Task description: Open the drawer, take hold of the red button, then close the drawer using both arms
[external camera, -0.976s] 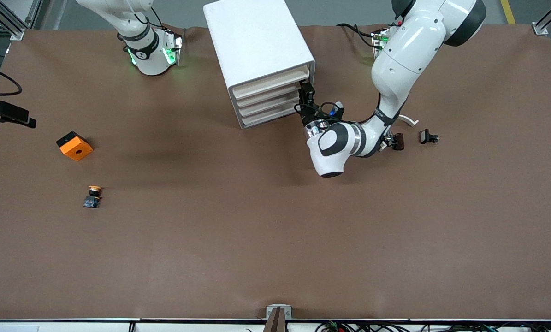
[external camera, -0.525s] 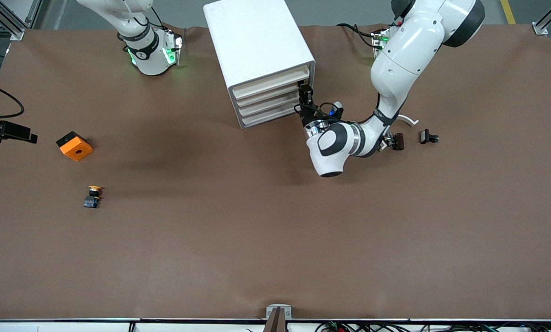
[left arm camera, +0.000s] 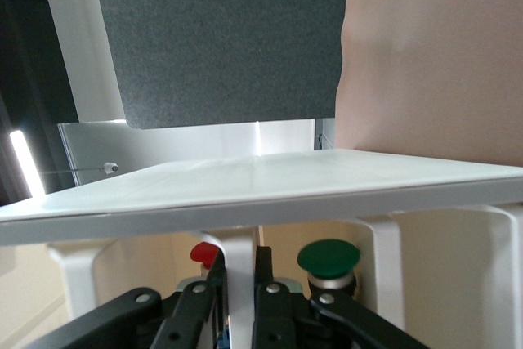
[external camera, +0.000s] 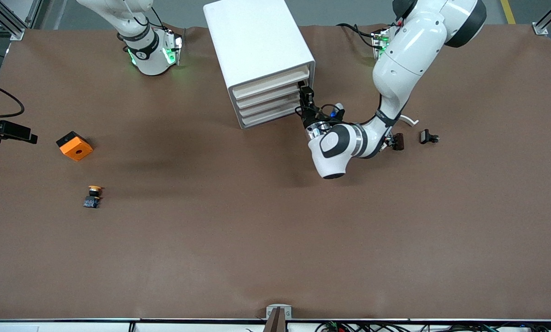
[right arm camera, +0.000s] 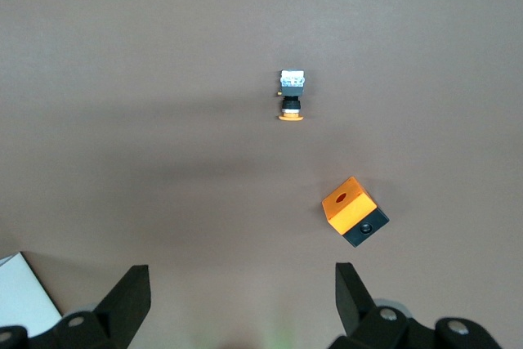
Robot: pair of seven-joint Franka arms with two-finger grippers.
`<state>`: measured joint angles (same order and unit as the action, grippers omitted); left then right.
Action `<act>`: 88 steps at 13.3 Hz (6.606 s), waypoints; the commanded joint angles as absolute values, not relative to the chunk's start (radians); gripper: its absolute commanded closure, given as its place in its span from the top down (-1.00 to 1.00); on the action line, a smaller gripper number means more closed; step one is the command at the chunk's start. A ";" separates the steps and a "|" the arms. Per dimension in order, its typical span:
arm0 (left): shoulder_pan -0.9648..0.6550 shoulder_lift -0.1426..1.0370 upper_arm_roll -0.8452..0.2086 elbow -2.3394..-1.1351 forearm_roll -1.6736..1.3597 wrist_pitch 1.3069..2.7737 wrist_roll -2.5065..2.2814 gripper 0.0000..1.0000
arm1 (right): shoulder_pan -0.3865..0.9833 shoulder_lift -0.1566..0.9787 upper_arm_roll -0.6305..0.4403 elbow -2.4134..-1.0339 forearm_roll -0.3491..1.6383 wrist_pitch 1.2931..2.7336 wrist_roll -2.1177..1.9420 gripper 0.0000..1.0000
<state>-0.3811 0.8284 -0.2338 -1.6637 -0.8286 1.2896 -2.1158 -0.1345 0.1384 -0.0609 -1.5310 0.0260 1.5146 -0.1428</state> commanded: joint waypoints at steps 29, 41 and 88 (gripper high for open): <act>-0.212 0.853 -0.130 -1.502 -0.831 1.298 -2.103 0.80 | 0.395 0.084 -0.052 -1.476 0.112 1.385 1.280 1.00; -0.189 0.715 -0.146 -1.514 -0.741 1.258 -1.998 1.00 | 0.863 0.162 -0.052 -1.480 0.106 1.563 1.859 1.00; -0.040 0.359 -0.216 -1.760 -0.021 2.080 -0.403 1.00 | 1.034 0.597 -0.055 -1.456 0.072 2.091 2.161 -1.00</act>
<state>-0.0379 0.3652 -0.2120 -1.7675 -0.0115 2.0782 -0.3992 1.0311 0.5779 -0.0507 -1.4863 0.0867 2.0863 2.1498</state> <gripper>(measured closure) 0.000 0.581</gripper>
